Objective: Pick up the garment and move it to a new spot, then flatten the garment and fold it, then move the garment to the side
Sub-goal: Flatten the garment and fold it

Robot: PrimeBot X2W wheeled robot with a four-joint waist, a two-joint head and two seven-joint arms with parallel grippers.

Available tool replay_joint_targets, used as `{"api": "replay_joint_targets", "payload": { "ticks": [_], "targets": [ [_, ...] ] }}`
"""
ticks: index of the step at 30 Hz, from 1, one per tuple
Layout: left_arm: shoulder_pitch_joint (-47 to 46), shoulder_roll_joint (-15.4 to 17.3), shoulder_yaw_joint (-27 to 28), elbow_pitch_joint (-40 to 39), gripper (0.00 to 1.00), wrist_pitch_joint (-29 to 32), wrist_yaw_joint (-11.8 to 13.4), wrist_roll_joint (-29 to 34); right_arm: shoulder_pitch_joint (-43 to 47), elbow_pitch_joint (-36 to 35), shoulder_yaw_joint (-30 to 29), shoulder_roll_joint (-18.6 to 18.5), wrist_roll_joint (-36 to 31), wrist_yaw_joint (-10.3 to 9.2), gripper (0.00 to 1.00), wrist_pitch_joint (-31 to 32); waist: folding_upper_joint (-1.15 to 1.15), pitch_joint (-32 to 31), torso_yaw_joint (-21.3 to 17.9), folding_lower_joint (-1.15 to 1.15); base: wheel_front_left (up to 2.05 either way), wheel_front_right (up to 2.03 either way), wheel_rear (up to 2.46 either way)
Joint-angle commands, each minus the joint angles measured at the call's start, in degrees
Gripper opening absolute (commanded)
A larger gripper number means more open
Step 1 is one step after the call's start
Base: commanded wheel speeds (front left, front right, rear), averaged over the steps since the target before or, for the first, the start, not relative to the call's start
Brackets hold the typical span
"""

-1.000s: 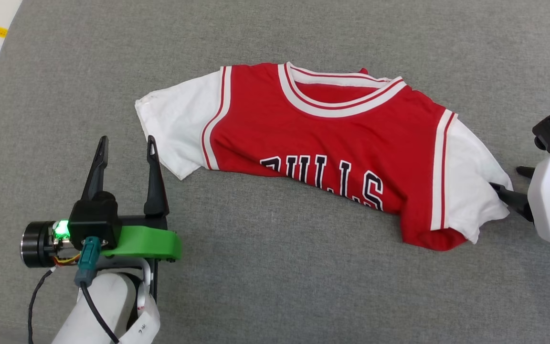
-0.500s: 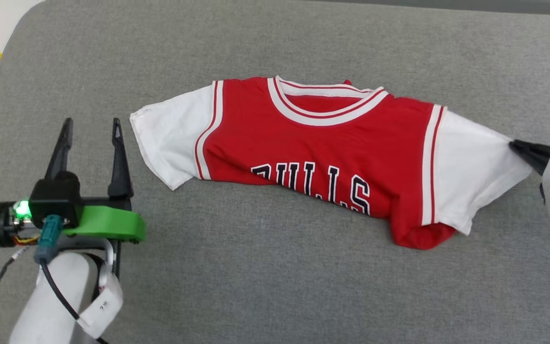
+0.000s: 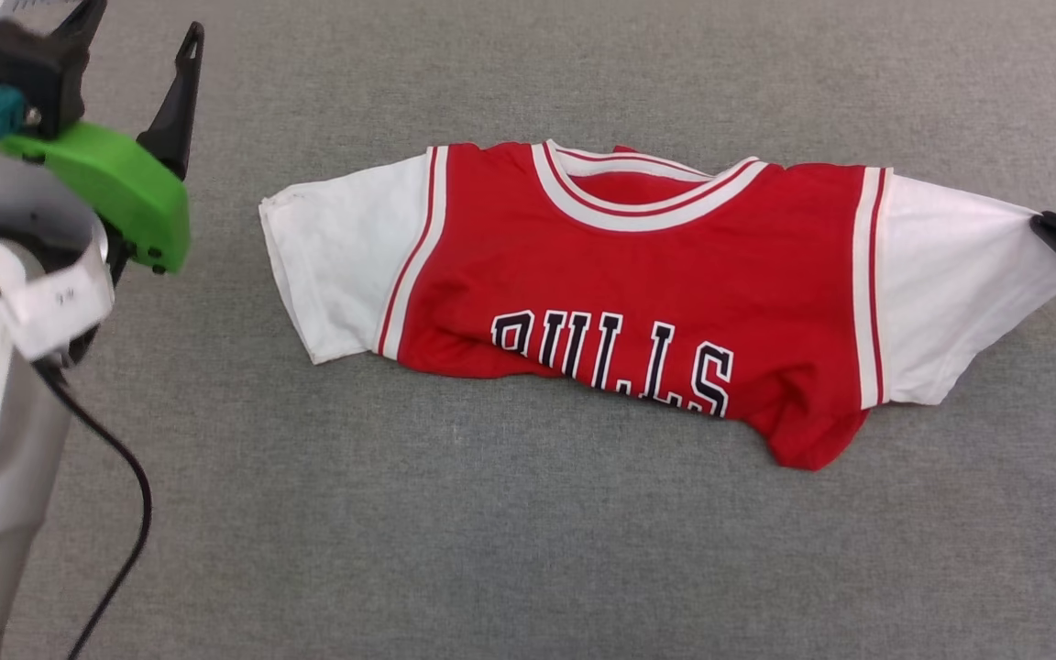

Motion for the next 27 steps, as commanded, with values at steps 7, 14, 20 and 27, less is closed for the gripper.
{"api": "replay_joint_targets", "payload": {
  "ticks": [7,14,20,27],
  "targets": [
    [-11.6,3.7,-10.6,3.4,1.00,28.8,-2.0,-14.4,-0.9,-1.5,-1.6,1.1,-1.2,-0.04,0.00,-0.2,0.00,4.5,-2.8,0.00,0.00,0.00,0.00],
    [-17.6,9.0,-21.9,4.2,1.00,43.5,-2.0,-24.1,-1.6,-3.0,-3.0,1.9,-2.3,-0.04,0.00,0.5,0.00,8.1,-4.3,0.00,0.00,0.00,0.00],
    [-20.6,10.2,-25.6,10.3,1.00,46.8,-2.0,-27.6,-2.6,-4.3,-3.6,2.7,-3.3,-0.04,0.00,1.1,0.00,10.9,-5.5,0.00,0.00,0.00,0.00],
    [-20.3,8.4,-28.1,17.5,1.00,46.5,-2.0,-30.5,-2.7,-4.8,-3.3,3.8,-3.7,-0.04,0.00,1.6,0.00,12.0,-6.2,0.00,0.00,0.00,0.00]
  ]
}}
